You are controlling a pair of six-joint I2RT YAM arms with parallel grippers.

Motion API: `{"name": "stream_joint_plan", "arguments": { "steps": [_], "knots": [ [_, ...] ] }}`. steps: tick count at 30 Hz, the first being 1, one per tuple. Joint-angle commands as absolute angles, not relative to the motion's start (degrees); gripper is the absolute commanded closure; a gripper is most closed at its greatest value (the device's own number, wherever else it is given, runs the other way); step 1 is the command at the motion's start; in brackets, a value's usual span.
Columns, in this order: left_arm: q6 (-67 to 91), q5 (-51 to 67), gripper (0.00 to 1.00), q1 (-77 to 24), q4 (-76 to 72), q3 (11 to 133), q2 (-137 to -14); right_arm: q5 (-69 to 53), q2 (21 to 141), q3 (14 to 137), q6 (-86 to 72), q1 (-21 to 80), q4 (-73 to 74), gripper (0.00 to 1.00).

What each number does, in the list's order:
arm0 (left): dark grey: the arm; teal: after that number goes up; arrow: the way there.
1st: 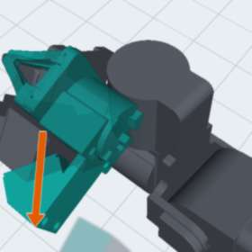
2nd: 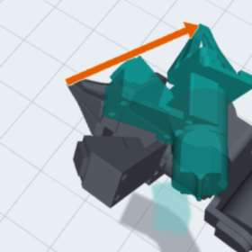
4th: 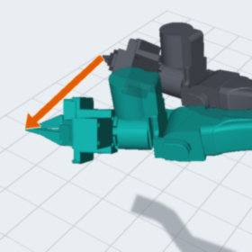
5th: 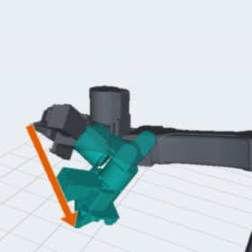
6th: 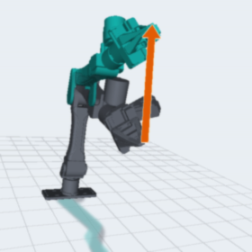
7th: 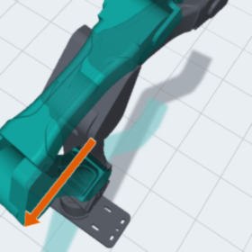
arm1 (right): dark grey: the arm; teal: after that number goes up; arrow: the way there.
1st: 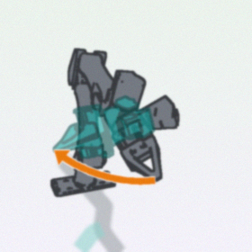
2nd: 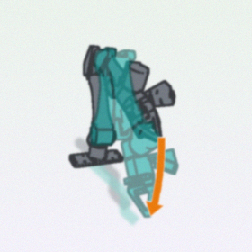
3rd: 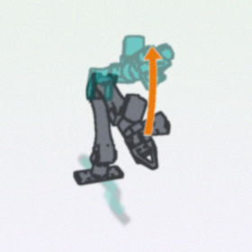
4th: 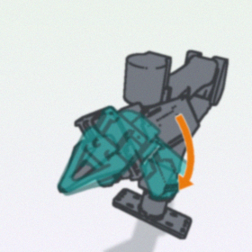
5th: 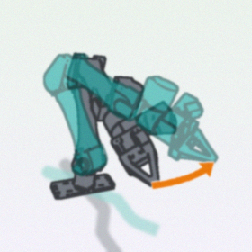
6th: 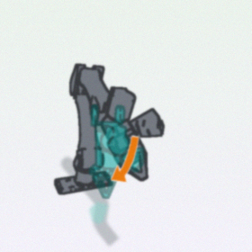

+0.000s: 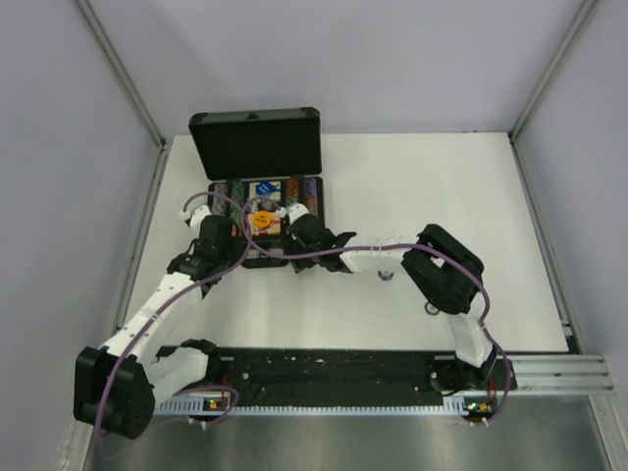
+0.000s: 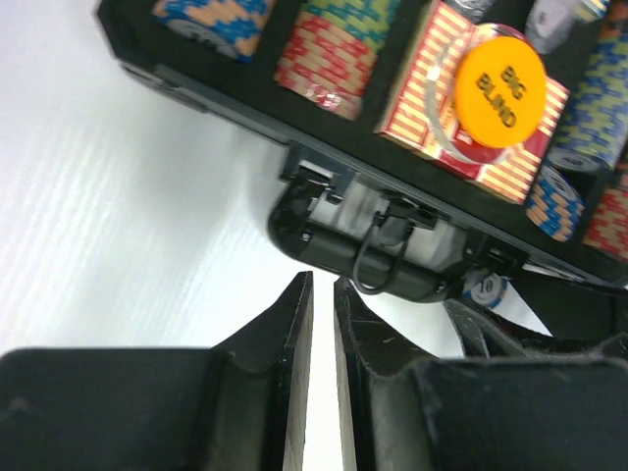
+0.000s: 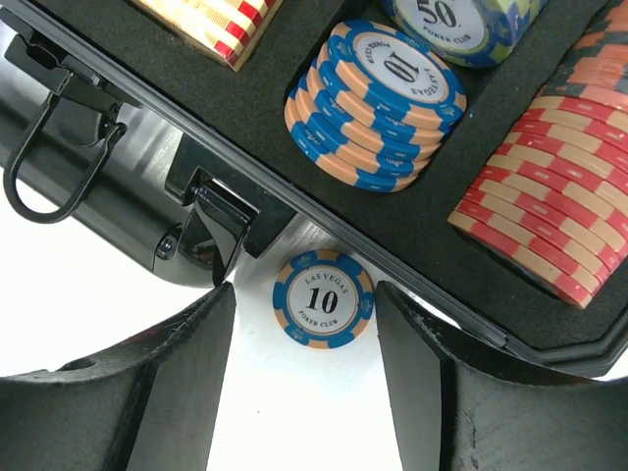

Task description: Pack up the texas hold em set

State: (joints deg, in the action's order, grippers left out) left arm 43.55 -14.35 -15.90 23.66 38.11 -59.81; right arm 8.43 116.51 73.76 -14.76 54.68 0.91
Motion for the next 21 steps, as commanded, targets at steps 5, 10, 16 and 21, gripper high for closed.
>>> {"name": "stream_joint_plan", "arguments": {
  "steps": [5,10,16,21],
  "knots": [
    [48.2,-22.0,0.78,-15.3,27.0,38.2,-56.2,10.4,121.6,74.1,-15.3,56.7,9.0,0.48],
    [48.6,-22.1,0.76,-15.0,26.9,37.5,-55.5,10.7,119.8,72.0,-16.3,56.7,12.1,0.54],
    [48.6,-21.6,0.74,-15.0,26.4,36.9,-54.9,12.1,114.5,67.0,-16.7,56.7,16.0,0.56],
    [48.7,-21.8,0.73,-14.9,26.2,36.9,-55.2,13.7,109.2,61.5,-18.6,56.1,18.7,0.56]
  ]
}}
